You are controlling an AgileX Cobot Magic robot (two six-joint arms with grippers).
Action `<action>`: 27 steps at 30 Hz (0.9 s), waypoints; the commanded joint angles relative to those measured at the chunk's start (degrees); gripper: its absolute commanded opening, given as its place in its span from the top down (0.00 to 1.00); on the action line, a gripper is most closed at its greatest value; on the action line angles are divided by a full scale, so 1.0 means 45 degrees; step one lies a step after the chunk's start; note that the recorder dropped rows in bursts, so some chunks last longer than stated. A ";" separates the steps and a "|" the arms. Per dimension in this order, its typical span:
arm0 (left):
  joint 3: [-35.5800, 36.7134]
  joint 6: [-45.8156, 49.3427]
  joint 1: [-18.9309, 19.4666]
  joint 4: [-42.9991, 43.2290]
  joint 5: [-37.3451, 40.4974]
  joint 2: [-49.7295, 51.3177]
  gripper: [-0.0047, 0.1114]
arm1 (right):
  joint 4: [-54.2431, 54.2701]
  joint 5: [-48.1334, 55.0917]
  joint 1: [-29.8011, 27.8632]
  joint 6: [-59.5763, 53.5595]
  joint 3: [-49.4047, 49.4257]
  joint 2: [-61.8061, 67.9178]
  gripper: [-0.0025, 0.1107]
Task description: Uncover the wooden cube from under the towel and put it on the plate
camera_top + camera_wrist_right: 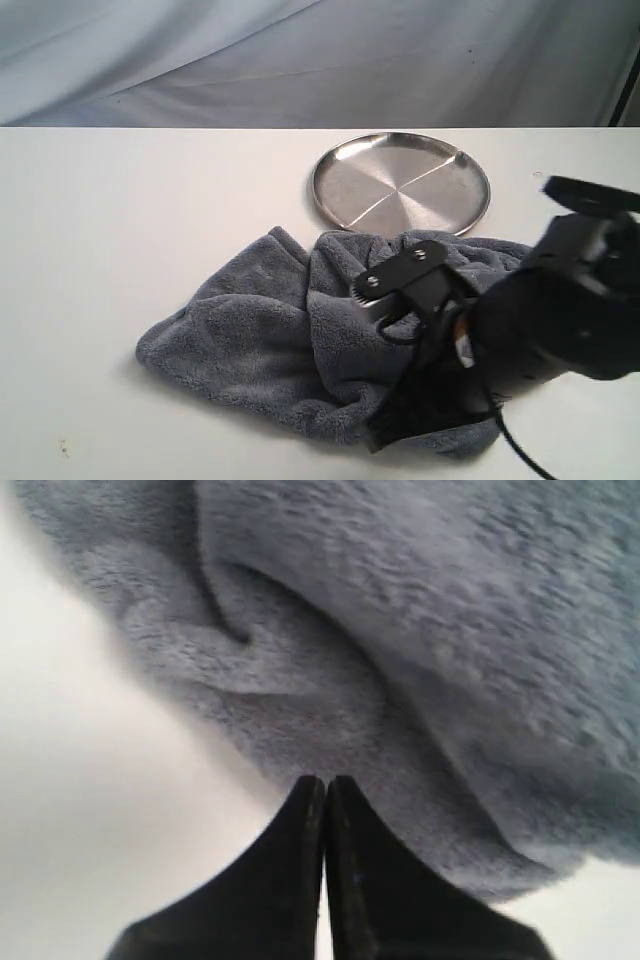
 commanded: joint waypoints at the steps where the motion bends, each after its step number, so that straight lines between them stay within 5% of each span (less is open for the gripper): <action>1: 0.0056 -0.0032 -0.0010 0.0008 -0.0021 -0.0020 0.95 | -0.0183 -0.0739 -0.1833 0.0695 0.0969 -0.1302 0.98; 11: 0.0056 -0.0032 -0.0010 0.0008 -0.0021 -0.0020 0.95 | -0.0985 -0.0690 -0.5553 0.1020 0.0947 -0.1583 0.98; 16: 0.0056 -0.0032 -0.0010 0.0008 -0.0021 -0.0020 0.95 | -0.1106 -0.2574 -0.7266 0.1020 0.0366 -0.1062 0.98; 27: 0.0056 -0.0032 -0.0010 0.0008 -0.0021 -0.0020 0.95 | -0.1574 -0.0111 -0.5828 0.0188 -0.5814 0.3963 0.98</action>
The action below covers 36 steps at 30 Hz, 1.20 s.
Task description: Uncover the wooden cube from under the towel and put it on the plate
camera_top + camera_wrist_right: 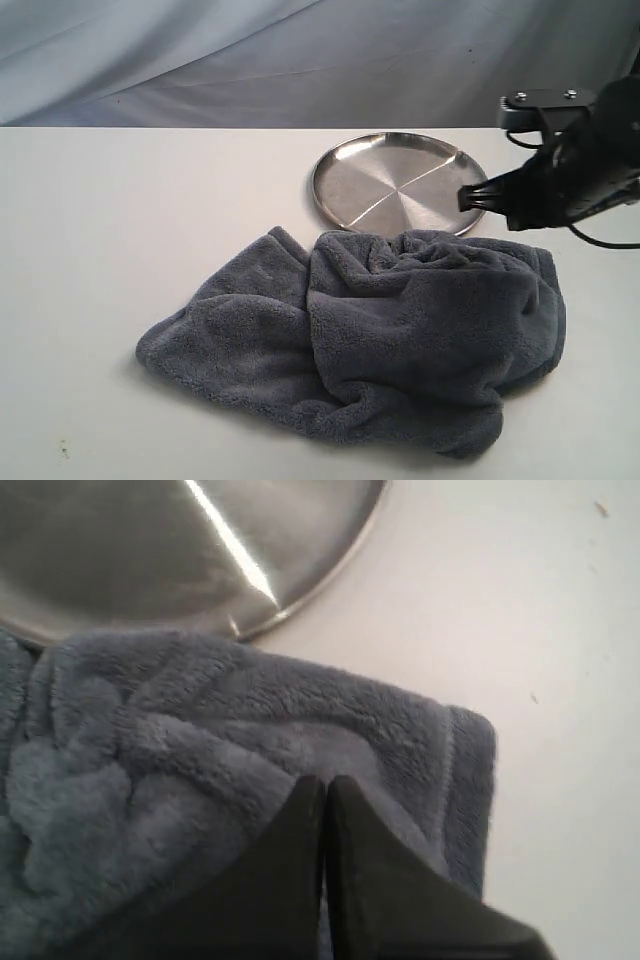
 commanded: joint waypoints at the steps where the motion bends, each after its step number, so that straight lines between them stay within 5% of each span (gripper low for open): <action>1: 0.0056 -0.0032 -0.0010 0.0008 -0.0021 -0.0020 0.95 | -0.0051 0.0827 0.1219 -0.0736 -0.2158 0.1537 0.98; 9: 0.0056 -0.0032 -0.0010 0.0008 -0.0021 -0.0020 0.95 | 0.0612 0.1302 0.4349 -0.0894 -0.5218 0.3597 0.98; 20: 0.0056 -0.0028 -0.0010 0.0008 -0.0021 -0.0020 0.95 | 0.0696 0.1921 0.7351 -0.0894 -0.5131 0.3559 0.98; 27: 0.0056 -0.0028 -0.0010 0.0008 -0.0021 -0.0020 0.95 | 0.0896 0.1100 0.8722 -0.0848 -0.2620 0.2365 0.98; 36: 0.0056 -0.0028 -0.0010 0.0008 -0.0021 -0.0020 0.95 | 0.2119 -0.2291 0.8768 0.0492 0.2996 -0.0437 0.98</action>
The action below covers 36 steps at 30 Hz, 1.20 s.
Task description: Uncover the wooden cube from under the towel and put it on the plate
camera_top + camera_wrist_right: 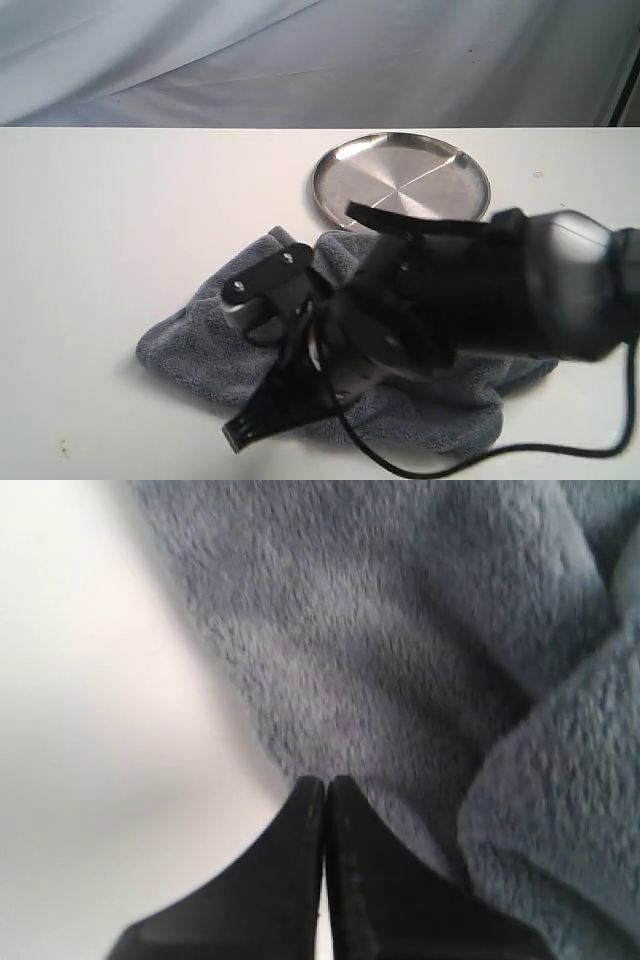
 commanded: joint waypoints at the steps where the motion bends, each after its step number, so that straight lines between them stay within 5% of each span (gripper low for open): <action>1: 0.0056 -0.0028 -0.0010 0.0008 -0.0021 -0.0020 0.95 | 0.0724 -0.1994 -0.0169 0.0812 0.2820 -0.1589 0.98; 18: 0.0056 -0.0028 -0.0010 0.0008 -0.0021 -0.0020 0.95 | 0.2041 -0.3415 -0.3302 0.1574 0.8104 -0.7453 0.98; 36: 0.0056 -0.0028 -0.0010 0.0008 -0.0021 -0.0020 0.95 | 0.0473 -0.1130 -0.6971 0.1915 0.8273 -1.0140 0.98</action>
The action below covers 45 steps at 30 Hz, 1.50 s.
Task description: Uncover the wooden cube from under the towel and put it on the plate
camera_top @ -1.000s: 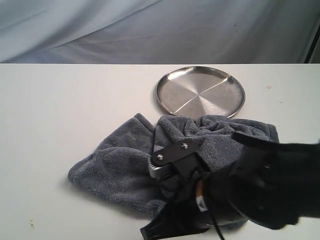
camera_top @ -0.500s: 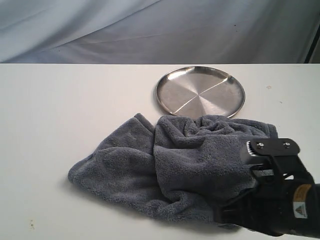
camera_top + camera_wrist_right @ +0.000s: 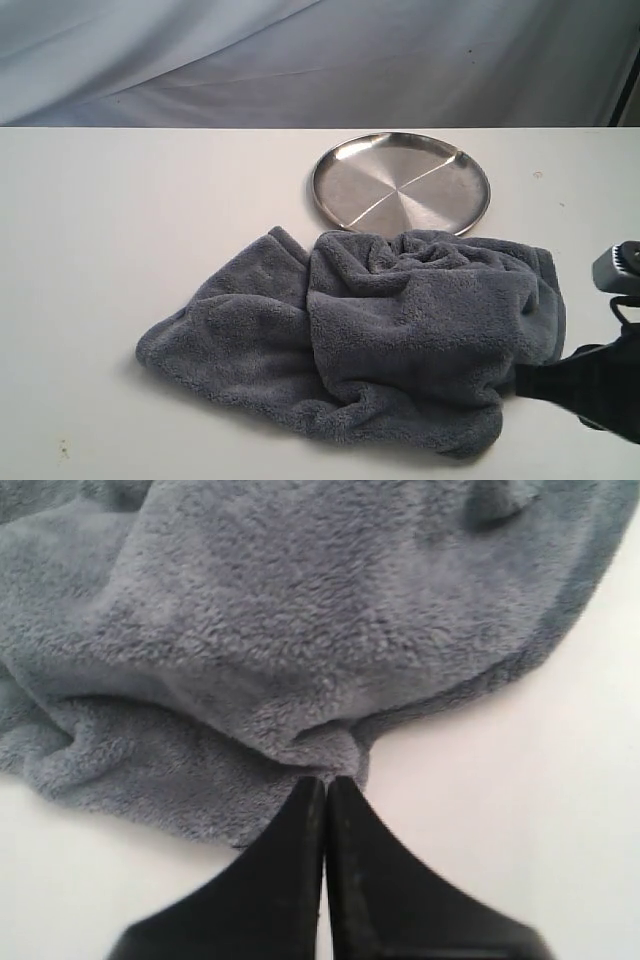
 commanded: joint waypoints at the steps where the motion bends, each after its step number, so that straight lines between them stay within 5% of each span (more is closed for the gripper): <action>1: 0.0056 -0.0028 -0.0010 0.0008 -0.0021 -0.0020 0.95 | -0.0466 0.0018 -0.0877 0.0068 0.0031 -0.0054 0.98; 35: 0.0056 -0.0028 -0.0010 0.0008 -0.0021 -0.0020 0.95 | -0.0548 -0.1302 -0.1296 -0.2332 -0.2655 0.3387 0.98; 41: 0.0056 -0.0028 -0.0010 0.0008 -0.0021 -0.0020 0.95 | -0.0921 -0.1150 -0.0278 -0.3197 -0.3321 0.3387 0.98; 45: 0.0056 -0.0028 -0.0010 0.0008 -0.0021 -0.0020 0.95 | -0.1370 -0.1038 -0.0278 -0.3197 -0.3321 0.3387 0.77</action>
